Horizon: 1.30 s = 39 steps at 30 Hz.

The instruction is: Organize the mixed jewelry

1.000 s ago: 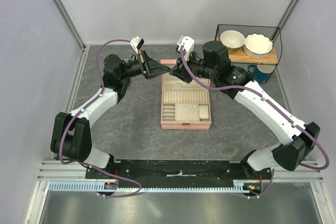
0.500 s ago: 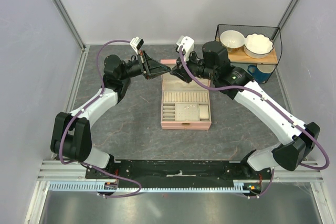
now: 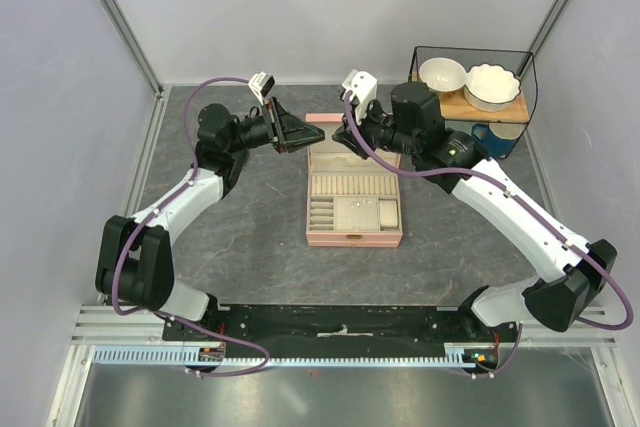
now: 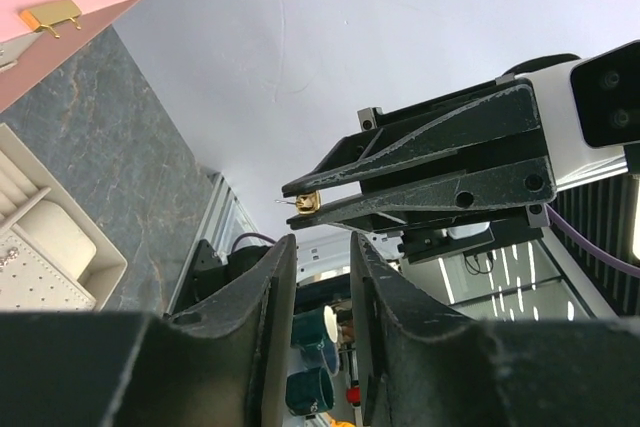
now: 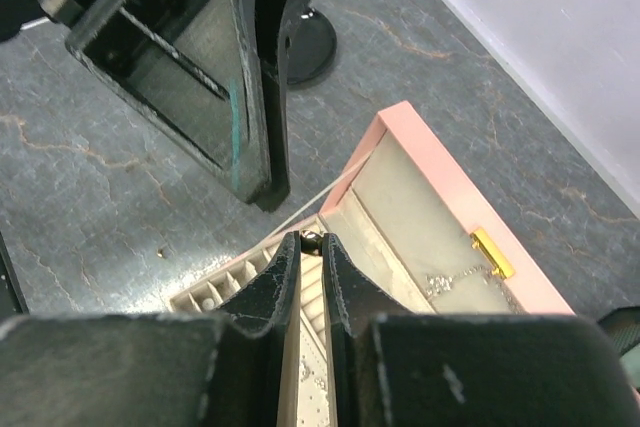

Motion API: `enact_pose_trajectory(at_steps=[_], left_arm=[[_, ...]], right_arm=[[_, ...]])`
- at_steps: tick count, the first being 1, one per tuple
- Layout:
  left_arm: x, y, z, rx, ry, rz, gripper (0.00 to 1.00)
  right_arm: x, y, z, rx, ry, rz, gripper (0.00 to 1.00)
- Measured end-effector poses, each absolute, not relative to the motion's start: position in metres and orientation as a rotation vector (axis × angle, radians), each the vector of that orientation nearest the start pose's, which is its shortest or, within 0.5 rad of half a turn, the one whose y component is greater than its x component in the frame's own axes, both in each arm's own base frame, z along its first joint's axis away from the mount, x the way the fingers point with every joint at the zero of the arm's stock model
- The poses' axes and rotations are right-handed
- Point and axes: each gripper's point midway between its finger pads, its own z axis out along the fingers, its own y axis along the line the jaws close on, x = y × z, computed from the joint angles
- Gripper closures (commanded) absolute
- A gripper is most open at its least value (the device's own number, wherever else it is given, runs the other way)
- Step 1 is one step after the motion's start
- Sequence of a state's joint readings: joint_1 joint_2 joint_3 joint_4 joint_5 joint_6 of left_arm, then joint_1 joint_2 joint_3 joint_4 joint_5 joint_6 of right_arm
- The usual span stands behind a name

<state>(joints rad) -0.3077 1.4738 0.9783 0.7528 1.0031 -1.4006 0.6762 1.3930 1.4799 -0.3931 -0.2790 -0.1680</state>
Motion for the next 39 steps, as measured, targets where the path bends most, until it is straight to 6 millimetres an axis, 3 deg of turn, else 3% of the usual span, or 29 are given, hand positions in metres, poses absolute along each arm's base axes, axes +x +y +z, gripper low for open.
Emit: enact_pose_trajectory(at_steps=[5, 10, 19, 30, 39], left_arm=[[0.303, -0.264, 0.335, 0.132, 1.825, -1.905, 0.65], [0.317, -0.250, 0.333, 0.161, 1.874, -1.759, 0.66], [0.329, -0.236, 0.346, 0.324, 1.915, -1.444, 0.66], [0.324, -0.218, 0.291, 0.386, 2.097, -1.221, 0.66], [0.323, -0.208, 0.272, 0.422, 2.146, -1.120, 0.67]], right_arm=[[0.304, 0.294, 0.329, -0.990, 1.695, 0.582, 0.88], [0.292, 0.283, 0.304, -1.060, 1.794, 0.559, 0.87], [0.275, 0.261, 0.261, -1.175, 2.003, 0.516, 0.87], [0.276, 0.253, 0.211, -1.251, 2.260, 0.475, 0.87], [0.275, 0.251, 0.178, -1.283, 2.411, 0.449, 0.87]])
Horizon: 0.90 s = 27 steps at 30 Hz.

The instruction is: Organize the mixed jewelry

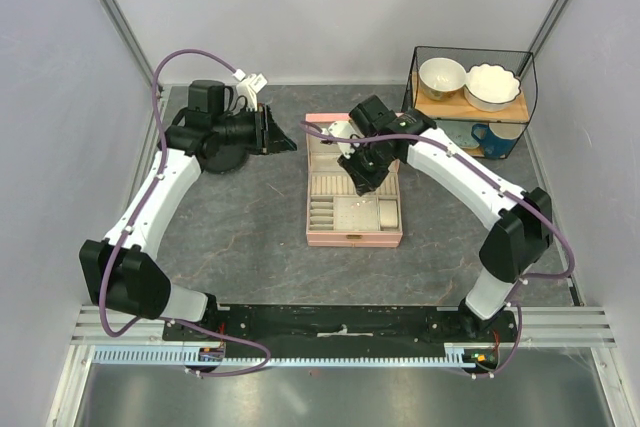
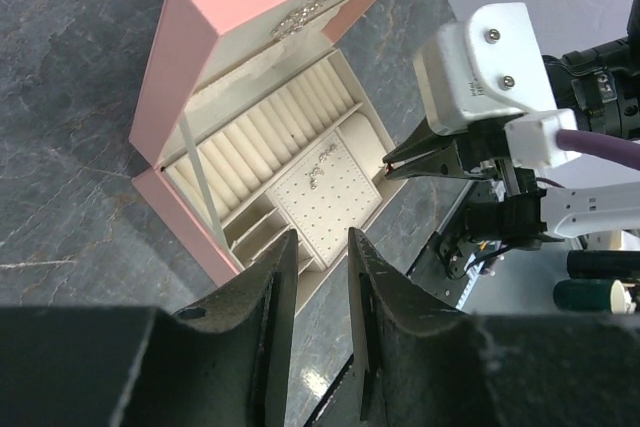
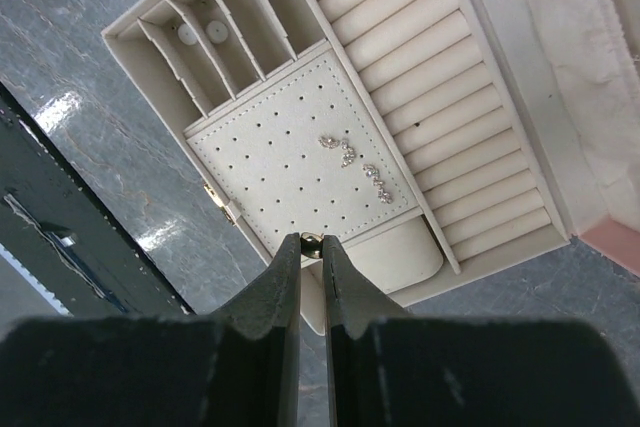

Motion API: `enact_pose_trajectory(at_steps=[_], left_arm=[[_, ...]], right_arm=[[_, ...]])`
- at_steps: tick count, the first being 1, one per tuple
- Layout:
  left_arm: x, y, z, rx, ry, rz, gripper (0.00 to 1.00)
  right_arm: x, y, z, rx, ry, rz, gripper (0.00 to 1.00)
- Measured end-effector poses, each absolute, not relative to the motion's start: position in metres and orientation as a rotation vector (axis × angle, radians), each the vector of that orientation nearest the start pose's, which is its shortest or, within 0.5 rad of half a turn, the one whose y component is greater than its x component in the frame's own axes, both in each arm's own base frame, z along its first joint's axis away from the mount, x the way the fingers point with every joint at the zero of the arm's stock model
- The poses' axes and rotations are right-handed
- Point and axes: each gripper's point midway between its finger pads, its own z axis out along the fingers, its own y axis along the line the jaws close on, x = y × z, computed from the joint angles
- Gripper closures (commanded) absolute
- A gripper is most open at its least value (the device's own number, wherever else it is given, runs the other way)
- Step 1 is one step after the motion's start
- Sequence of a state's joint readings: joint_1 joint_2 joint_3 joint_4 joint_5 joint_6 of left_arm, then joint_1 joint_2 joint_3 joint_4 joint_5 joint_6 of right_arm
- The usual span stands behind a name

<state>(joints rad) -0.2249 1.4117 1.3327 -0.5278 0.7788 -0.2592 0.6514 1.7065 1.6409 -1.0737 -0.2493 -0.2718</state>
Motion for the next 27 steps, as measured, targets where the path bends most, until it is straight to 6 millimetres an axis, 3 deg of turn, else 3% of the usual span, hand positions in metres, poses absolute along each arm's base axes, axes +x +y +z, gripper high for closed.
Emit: enact_pose_trajectory(at_steps=[8, 27], left_arm=[[0.322, -0.204, 0.258, 0.428, 2.179, -1.086, 0.66], [0.318, -0.198, 0.254, 0.472, 2.159, -1.030, 0.66]], right_arm=[[0.278, 0.250, 0.160, -1.288, 2.470, 0.428, 0.87], [0.262, 0.253, 0.129, -1.319, 2.509, 0.521, 0.88]])
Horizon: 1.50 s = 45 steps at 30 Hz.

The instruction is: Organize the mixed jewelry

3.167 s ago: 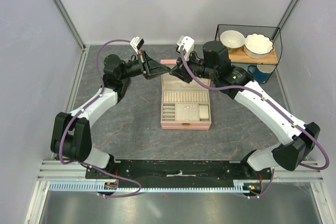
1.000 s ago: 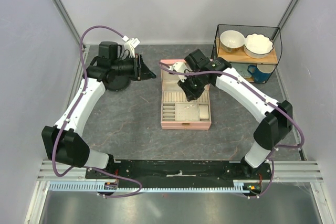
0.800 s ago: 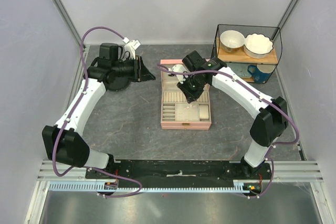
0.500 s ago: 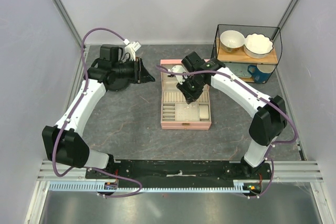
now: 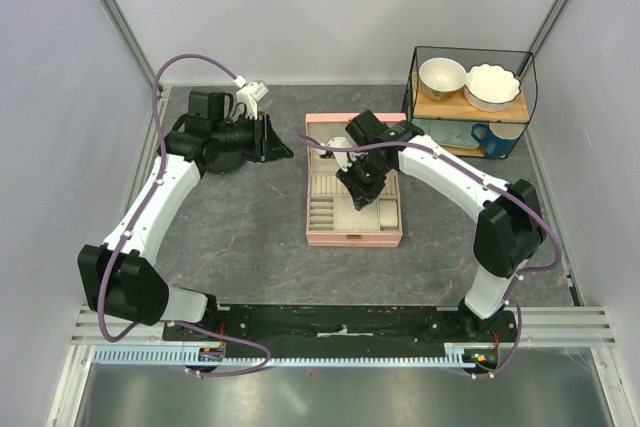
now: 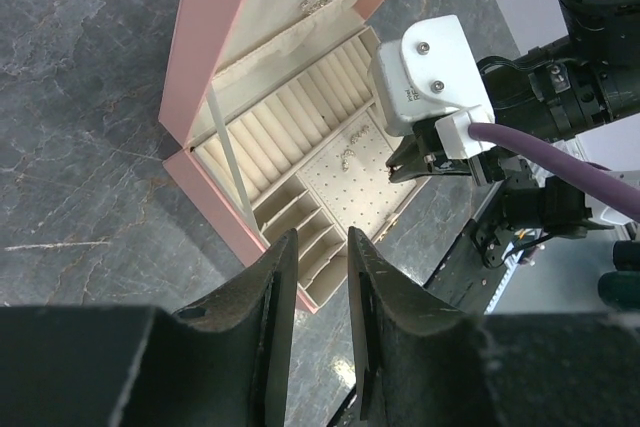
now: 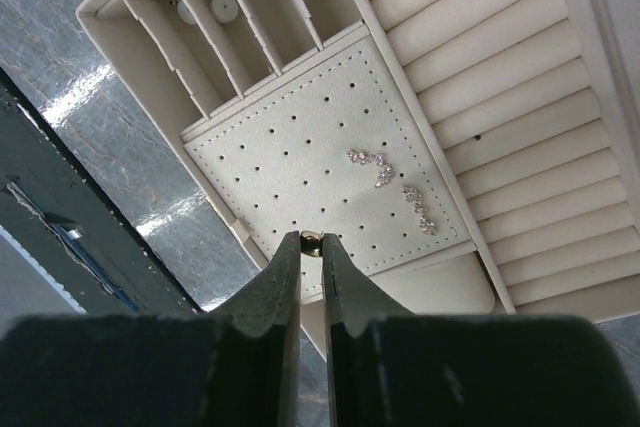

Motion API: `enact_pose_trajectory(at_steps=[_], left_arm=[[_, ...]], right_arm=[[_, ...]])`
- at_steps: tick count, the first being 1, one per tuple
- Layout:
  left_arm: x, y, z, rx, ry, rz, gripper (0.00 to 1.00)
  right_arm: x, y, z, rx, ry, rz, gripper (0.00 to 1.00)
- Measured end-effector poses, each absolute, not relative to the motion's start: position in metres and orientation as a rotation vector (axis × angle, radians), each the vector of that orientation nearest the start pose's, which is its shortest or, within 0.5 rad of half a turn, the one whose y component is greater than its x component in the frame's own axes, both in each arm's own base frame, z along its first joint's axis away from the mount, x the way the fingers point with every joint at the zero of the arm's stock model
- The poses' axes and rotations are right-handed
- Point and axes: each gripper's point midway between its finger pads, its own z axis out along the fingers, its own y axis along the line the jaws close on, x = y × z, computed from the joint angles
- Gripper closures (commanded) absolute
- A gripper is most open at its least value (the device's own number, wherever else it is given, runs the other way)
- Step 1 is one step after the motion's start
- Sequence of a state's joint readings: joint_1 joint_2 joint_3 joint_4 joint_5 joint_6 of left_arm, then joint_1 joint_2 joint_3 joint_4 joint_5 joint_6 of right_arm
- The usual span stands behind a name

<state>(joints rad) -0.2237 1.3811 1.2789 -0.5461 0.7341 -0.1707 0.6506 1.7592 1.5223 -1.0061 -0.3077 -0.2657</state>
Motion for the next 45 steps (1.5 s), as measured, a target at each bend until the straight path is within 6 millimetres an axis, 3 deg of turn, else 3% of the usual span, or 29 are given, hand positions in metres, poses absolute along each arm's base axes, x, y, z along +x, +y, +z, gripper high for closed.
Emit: enact_pose_trajectory(at_steps=[16, 45], left_arm=[[0.319, -0.196, 0.253, 0.502, 2.146, -1.011, 0.66], [0.316, -0.195, 0.256, 0.511, 2.131, -1.009, 0.66]], right_arm=[[0.261, 0.254, 0.113, -1.326, 2.534, 0.532, 0.88], [0.269, 0.248, 0.100, -1.296, 2.571, 0.524, 0.88]])
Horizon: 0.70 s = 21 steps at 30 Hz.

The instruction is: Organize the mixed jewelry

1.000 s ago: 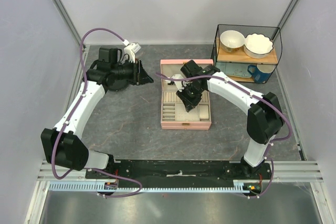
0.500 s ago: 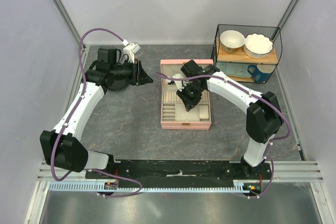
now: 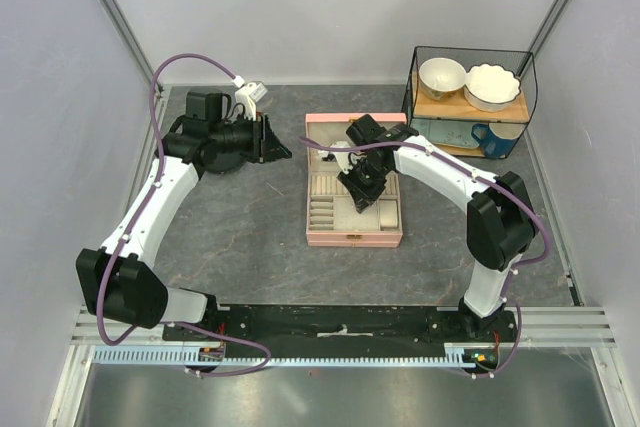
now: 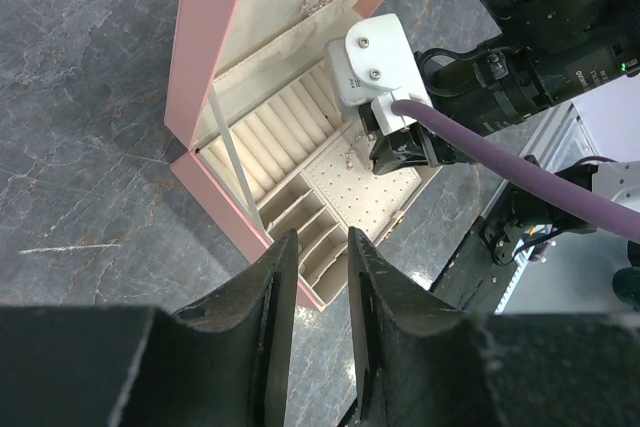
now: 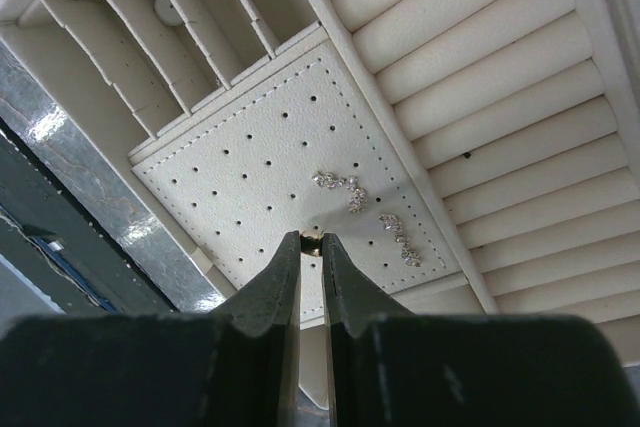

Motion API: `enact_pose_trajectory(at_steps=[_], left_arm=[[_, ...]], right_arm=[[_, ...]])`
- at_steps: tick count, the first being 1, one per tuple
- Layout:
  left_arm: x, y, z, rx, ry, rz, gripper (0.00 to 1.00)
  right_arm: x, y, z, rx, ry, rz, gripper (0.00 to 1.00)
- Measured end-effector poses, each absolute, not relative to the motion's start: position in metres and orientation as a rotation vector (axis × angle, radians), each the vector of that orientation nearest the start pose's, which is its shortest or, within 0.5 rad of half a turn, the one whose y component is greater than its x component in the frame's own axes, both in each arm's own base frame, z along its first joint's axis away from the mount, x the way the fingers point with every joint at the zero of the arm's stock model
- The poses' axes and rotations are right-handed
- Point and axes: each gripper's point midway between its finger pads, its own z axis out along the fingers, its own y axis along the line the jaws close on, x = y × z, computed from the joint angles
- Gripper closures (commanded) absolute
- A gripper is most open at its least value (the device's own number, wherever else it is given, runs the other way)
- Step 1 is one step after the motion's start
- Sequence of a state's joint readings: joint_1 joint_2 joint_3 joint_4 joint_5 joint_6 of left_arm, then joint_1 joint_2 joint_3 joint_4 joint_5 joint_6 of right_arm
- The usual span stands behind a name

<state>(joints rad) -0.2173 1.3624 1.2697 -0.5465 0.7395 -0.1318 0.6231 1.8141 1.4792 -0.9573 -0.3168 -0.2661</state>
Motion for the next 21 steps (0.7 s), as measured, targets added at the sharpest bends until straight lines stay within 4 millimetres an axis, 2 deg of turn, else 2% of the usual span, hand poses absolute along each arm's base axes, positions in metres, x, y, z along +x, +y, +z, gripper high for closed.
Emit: enact_pose_trajectory(at_steps=[21], left_arm=[[0.3161, -0.1951, 0.2565, 0.511, 2.131, -1.010, 0.66]], right_arm=[[0.2676, 0.2497, 0.1010, -1.294, 2.570, 0.555, 0.88]])
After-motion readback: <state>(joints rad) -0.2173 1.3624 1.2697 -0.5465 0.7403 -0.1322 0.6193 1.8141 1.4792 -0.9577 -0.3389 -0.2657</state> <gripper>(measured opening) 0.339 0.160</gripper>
